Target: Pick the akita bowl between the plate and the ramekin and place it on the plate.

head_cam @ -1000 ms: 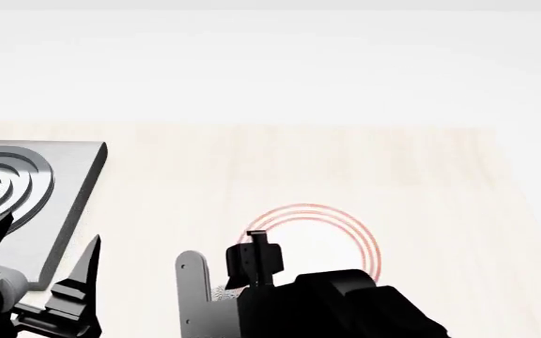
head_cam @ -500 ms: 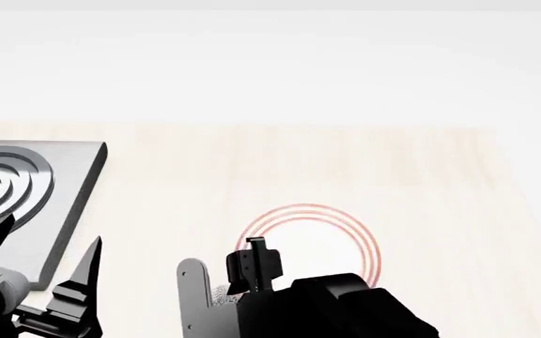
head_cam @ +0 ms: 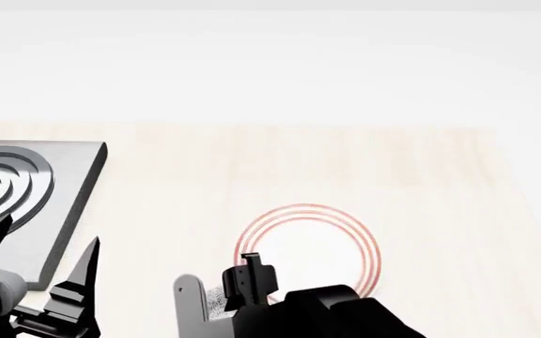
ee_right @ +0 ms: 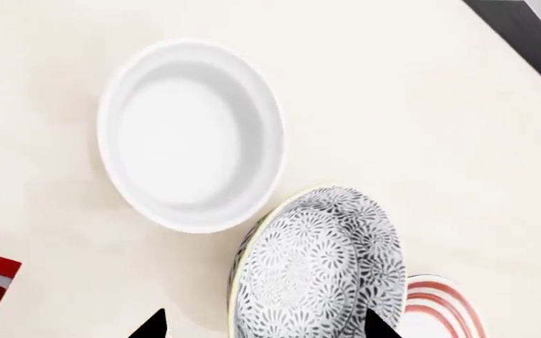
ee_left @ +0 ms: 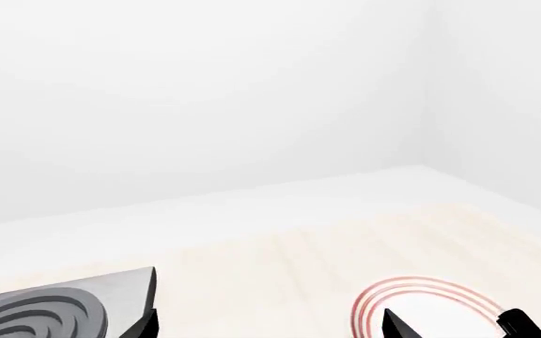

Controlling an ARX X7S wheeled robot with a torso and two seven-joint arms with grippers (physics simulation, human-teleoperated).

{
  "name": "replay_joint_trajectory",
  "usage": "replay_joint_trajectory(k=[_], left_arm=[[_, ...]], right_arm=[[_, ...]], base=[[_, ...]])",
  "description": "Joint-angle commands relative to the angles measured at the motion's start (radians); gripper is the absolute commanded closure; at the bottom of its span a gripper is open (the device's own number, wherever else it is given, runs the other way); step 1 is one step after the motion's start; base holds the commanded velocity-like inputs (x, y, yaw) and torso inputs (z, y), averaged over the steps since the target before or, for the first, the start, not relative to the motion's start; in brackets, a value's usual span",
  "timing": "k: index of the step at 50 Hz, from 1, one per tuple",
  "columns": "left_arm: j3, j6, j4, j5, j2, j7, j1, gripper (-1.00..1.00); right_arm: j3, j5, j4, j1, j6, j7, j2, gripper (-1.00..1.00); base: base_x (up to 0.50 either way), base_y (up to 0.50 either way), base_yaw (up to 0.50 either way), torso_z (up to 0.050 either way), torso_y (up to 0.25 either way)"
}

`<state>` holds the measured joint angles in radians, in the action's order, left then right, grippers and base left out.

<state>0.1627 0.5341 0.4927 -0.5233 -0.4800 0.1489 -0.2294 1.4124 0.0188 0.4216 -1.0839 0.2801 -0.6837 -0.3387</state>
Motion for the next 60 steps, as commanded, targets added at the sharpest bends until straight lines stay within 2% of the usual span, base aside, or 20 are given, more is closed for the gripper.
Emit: replay_joint_trajectory(k=[1, 23, 24, 44, 60], left_arm=[[0.004, -0.004, -0.003, 0.001, -0.001, 0.000, 0.000, -1.00], [0.007, -0.005, -0.003, -0.004, -0.005, 0.002, 0.000, -1.00], [0.007, -0.006, -0.003, -0.004, -0.006, 0.003, 0.000, -1.00], [0.007, -0.011, -0.002, -0.010, -0.008, 0.005, 0.003, -1.00], [0.005, -0.002, 0.016, -0.020, -0.014, 0.013, 0.007, -1.00]], right_arm=[[0.023, 0.022, 0.076, 0.007, -0.028, 0.007, 0.021, -1.00], [0.022, 0.037, 0.140, 0.013, -0.059, 0.049, 0.055, -1.00], [0.021, 0.038, 0.148, 0.013, -0.064, 0.055, 0.058, 1.00], [0.021, 0.048, 0.164, 0.015, -0.086, 0.078, 0.066, 1.00], [0.004, 0.070, -0.114, -0.040, 0.075, 0.058, -0.038, 1.00]], base=[[0.00, 0.00, 0.00, 0.000, 0.000], [0.00, 0.00, 0.00, 0.000, 0.000], [0.00, 0.00, 0.00, 0.000, 0.000], [0.00, 0.00, 0.00, 0.000, 0.000], [0.00, 0.00, 0.00, 0.000, 0.000]])
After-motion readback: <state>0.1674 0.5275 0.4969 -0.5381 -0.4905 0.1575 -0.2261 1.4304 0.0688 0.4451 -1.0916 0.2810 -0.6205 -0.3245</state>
